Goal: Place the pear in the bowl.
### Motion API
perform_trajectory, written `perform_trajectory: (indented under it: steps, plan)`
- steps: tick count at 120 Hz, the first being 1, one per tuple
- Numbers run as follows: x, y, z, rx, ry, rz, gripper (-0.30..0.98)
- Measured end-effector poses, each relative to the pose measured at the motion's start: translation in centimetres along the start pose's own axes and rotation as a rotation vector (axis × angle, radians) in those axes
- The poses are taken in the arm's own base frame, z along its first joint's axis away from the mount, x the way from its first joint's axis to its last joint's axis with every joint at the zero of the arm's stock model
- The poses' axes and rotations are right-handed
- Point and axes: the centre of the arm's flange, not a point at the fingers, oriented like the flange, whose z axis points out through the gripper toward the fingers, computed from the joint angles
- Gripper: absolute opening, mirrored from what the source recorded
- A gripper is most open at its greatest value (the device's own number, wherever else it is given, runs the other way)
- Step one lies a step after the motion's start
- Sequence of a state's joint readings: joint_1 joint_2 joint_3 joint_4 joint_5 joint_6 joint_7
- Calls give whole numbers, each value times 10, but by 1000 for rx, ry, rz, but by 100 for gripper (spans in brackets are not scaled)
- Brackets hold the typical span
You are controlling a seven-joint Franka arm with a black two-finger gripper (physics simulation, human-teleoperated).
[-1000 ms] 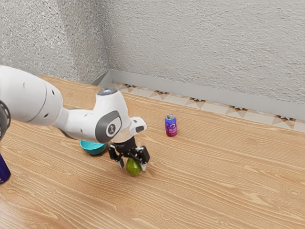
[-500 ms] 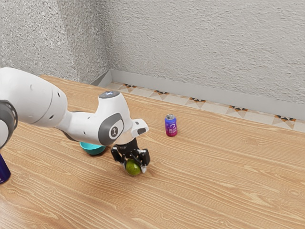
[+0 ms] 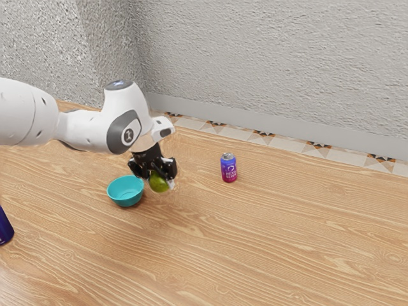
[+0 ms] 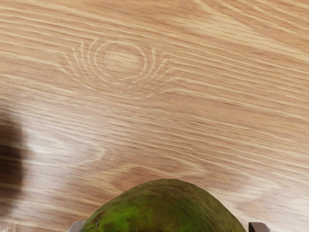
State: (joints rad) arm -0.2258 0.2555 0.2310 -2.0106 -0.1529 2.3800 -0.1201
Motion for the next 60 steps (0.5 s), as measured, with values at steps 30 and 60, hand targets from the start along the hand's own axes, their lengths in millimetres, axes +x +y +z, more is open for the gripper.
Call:
perform_trajectory:
  steps: [30,60]
  plan:
    - [18,-87,6,116,-95,-110,12]
    - [38,-109,18,165,-122,-135,8]
